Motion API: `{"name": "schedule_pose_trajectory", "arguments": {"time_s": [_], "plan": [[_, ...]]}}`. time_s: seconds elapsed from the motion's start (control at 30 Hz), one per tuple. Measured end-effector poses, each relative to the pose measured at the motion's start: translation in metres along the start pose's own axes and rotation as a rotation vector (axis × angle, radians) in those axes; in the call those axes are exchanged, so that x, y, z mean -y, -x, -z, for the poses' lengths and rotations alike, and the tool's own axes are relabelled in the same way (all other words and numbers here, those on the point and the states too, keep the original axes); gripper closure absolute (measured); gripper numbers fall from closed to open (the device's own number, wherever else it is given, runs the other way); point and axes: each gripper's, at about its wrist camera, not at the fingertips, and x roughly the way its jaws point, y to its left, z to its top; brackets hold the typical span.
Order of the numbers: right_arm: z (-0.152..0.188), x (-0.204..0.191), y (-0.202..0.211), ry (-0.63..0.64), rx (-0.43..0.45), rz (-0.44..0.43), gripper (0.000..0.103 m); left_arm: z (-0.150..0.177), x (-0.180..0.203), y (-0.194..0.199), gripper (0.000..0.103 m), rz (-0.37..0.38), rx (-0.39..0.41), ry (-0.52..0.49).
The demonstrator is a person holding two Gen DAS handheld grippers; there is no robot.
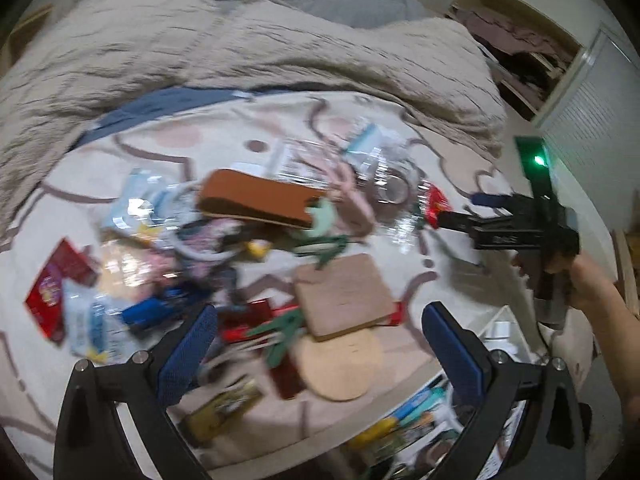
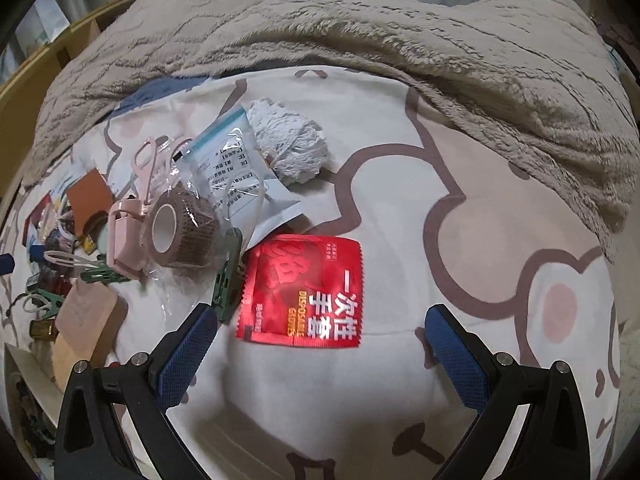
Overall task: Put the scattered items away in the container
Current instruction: 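Lower the right gripper over the red gloves packet on the bed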
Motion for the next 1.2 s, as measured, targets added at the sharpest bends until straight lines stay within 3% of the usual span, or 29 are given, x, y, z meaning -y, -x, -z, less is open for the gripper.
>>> {"name": "schedule_pose_trajectory", "arguments": {"time_s": [0.13,0.4,0.57,0.7,0.93,1.07,1.13,1.2], "plan": [[-0.004,-0.002,-0.010,0.000,-0.025,0.017,0.000,-0.006,0.010,-0.019,0.000,0.020,-0.041,0.010],[-0.005,0.005,-0.020,-0.054,-0.049,-0.035,0.000,-0.007,0.008,-0.058,0.000,0.056,-0.180,0.096],[-0.006,0.001,-0.023,-0.021,-0.062,-0.033,0.000,-0.010,0.014,-0.070,0.000,0.070,-0.202,0.088],[-0.001,-0.010,-0.026,0.060,-0.075,0.025,0.000,-0.011,0.021,-0.076,0.000,0.042,-0.210,0.073],[0.002,-0.006,-0.019,0.011,-0.091,0.035,0.000,-0.014,0.019,-0.083,0.002,0.025,-0.213,0.101],[0.004,-0.002,-0.013,-0.031,-0.075,0.023,0.014,-0.012,0.019,-0.090,0.007,-0.017,-0.225,0.100],[0.003,0.002,-0.011,-0.067,-0.070,0.013,0.019,-0.013,0.021,-0.089,0.019,-0.044,-0.219,0.084],[0.001,0.003,-0.011,-0.075,-0.066,0.025,0.032,-0.014,0.020,-0.089,0.026,-0.051,-0.216,0.078]]}}
